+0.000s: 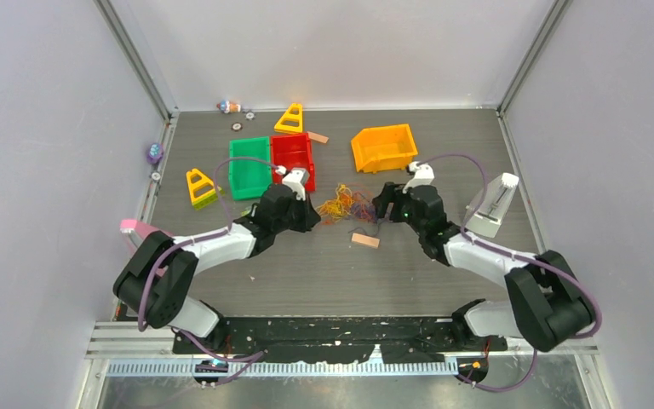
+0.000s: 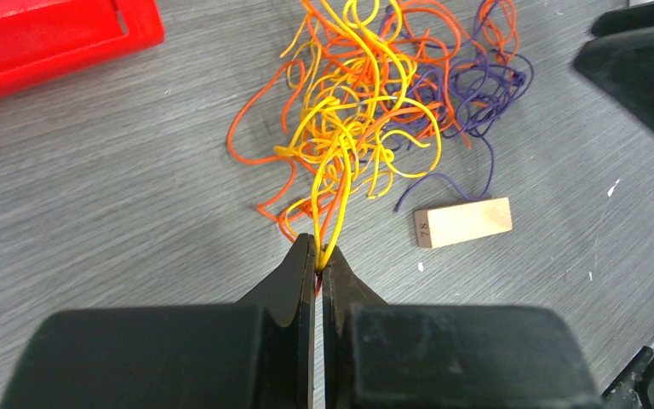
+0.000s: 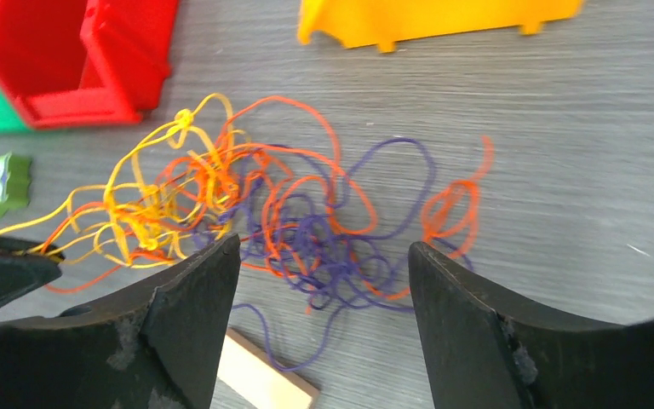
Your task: Untangle the cables
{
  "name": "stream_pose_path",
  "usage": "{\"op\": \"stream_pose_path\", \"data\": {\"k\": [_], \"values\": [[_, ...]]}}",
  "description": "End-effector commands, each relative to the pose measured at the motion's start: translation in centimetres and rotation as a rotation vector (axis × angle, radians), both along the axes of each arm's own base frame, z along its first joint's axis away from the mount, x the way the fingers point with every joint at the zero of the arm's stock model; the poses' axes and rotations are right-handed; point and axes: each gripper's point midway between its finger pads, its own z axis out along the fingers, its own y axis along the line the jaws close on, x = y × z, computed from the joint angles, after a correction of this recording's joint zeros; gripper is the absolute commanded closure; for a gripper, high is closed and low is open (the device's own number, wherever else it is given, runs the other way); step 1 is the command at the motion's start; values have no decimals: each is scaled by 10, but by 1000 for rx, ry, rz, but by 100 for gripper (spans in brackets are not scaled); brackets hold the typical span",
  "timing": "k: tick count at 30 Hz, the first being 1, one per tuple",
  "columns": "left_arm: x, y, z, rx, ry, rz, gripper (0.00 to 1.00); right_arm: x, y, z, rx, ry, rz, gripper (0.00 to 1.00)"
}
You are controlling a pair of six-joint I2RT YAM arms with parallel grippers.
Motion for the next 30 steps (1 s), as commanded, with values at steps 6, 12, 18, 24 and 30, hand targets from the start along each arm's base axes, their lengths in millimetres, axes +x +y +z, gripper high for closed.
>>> {"op": "stream_pose_path", "data": {"k": [6,12,18,24,30], "values": [[11,-17,22,-22,-44,-50,100,16,70,-1,-97,40,241,18],[11,-18,20,-18,-36,-56,100,21,97,-16,-183,82,297,18],[12,-19,17,-6,-13,-62,100,22,122,-45,-254,171,352,20],[15,-13,14,18,-3,-30,100,35,106,-56,-344,232,219,78],[27,32,21,80,-70,185,100,38,55,-34,-359,173,-29,95]]}}
